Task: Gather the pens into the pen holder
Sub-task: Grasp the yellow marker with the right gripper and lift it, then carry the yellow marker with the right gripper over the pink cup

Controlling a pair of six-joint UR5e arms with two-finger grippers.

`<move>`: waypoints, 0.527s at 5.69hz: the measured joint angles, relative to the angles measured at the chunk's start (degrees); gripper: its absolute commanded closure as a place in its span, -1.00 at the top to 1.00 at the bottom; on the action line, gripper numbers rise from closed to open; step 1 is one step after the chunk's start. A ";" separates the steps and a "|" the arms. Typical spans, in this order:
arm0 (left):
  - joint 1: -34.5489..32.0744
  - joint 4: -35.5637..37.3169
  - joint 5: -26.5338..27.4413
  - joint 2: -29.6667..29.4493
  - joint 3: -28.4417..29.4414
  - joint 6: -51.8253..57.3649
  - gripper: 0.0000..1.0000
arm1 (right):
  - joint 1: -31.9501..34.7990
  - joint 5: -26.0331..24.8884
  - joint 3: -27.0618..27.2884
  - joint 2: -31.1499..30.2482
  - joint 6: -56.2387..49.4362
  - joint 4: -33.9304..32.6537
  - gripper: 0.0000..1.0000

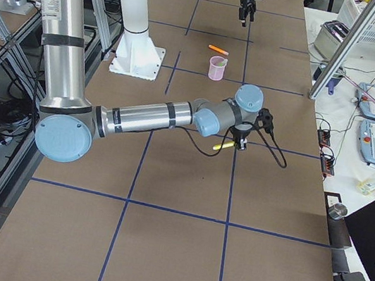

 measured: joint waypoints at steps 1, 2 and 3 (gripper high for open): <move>0.13 -0.04 0.00 -0.03 0.45 0.07 0.99 | -4.30 -4.71 3.83 4.58 9.06 -0.02 -1.00; 0.23 -0.06 0.00 -0.07 0.79 -0.07 0.99 | -10.26 -11.64 6.67 9.53 19.14 -0.06 -0.99; 0.28 -0.04 0.02 -0.08 0.98 -0.17 0.99 | -16.83 -19.33 8.97 13.46 28.04 -0.13 -1.00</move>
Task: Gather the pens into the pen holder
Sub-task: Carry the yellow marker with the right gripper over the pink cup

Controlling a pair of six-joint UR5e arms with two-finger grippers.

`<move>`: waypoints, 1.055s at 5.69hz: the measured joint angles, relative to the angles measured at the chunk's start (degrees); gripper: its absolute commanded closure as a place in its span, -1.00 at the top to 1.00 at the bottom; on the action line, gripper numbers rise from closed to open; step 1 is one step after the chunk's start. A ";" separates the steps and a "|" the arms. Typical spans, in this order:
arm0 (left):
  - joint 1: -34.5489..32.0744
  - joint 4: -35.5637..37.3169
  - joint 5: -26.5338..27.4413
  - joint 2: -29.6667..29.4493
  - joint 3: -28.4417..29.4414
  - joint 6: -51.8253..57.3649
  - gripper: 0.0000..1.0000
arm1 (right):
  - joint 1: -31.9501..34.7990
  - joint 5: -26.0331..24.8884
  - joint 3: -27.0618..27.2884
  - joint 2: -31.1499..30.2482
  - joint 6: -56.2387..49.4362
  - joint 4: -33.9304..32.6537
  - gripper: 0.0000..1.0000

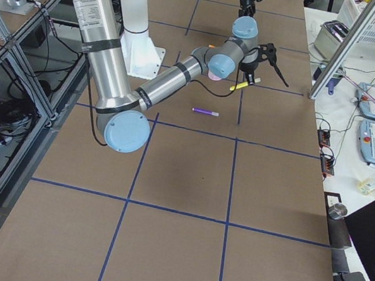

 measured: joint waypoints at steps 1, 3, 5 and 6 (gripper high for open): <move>0.06 0.04 0.04 -0.14 0.30 -0.09 0.99 | -6.10 -8.63 1.56 2.63 6.27 -0.03 -1.00; 0.12 0.06 0.09 -0.48 0.65 -0.24 0.99 | -17.30 -26.91 1.48 6.77 15.30 -0.01 -1.00; 0.13 0.06 0.15 -0.64 0.86 -0.31 0.99 | -26.48 -46.17 0.27 9.40 19.59 -0.02 -1.00; 0.13 0.06 0.15 -0.68 1.15 -0.26 0.99 | -29.28 -50.43 -0.73 10.37 21.08 0.02 -0.98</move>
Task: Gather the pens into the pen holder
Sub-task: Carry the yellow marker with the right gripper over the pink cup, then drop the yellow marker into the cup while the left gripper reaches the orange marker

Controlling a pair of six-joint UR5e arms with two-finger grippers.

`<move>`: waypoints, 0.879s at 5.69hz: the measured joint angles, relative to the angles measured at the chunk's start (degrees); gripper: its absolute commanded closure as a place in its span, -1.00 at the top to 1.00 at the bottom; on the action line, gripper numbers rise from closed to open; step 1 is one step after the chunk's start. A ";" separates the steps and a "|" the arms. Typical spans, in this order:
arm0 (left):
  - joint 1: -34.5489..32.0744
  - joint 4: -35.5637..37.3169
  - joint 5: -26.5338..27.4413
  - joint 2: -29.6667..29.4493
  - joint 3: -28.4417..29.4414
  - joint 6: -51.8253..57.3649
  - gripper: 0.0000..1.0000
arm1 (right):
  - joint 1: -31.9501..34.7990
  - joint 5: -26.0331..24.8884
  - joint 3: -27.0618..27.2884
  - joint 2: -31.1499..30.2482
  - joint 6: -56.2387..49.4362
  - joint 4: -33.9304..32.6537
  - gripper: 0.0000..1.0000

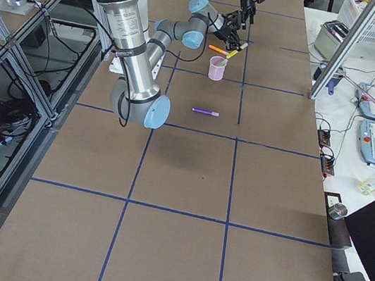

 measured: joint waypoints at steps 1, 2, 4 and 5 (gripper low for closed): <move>0.00 0.00 0.00 -0.02 0.26 0.05 0.99 | -1.94 -1.98 -1.57 1.21 1.38 0.03 -0.95; 0.00 0.00 0.00 -0.07 0.37 0.04 0.99 | -3.67 -4.21 -3.68 2.42 2.00 0.00 -0.90; 0.03 0.00 0.00 -0.11 0.40 -0.10 0.99 | -6.84 -8.12 -6.20 2.95 2.15 -0.14 -0.34; 0.14 0.00 0.00 -0.12 0.38 -0.73 0.99 | -7.58 -8.58 -6.99 3.00 2.05 -0.23 0.24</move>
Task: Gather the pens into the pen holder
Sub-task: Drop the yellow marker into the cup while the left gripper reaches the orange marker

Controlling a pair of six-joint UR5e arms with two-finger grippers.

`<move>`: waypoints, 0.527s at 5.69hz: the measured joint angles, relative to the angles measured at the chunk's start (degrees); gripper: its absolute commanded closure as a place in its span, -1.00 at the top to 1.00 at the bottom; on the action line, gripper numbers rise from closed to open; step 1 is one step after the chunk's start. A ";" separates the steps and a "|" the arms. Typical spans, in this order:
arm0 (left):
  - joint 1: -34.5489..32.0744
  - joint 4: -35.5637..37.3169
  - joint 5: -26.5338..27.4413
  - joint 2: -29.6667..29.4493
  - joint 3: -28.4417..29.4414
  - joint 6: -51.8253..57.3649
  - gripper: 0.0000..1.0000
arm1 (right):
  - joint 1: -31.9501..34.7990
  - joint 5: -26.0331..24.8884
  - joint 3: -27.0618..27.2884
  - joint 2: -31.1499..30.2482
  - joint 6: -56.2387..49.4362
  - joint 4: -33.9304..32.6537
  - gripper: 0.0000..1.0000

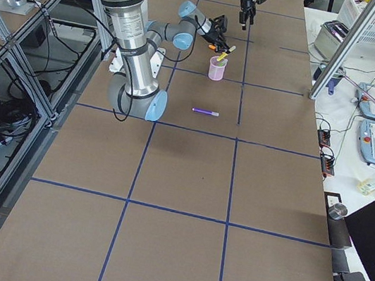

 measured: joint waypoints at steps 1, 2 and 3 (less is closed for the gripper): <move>0.11 -0.02 0.00 0.00 0.08 -0.71 0.99 | -0.34 -0.08 -0.35 0.06 0.02 0.04 0.71; 0.41 -0.07 0.00 0.00 0.37 -0.86 1.00 | -0.39 0.05 0.40 0.09 0.15 0.20 0.83; 1.92 0.03 0.06 -0.04 1.01 -0.98 1.00 | 0.39 2.01 2.77 -0.21 0.20 0.22 0.90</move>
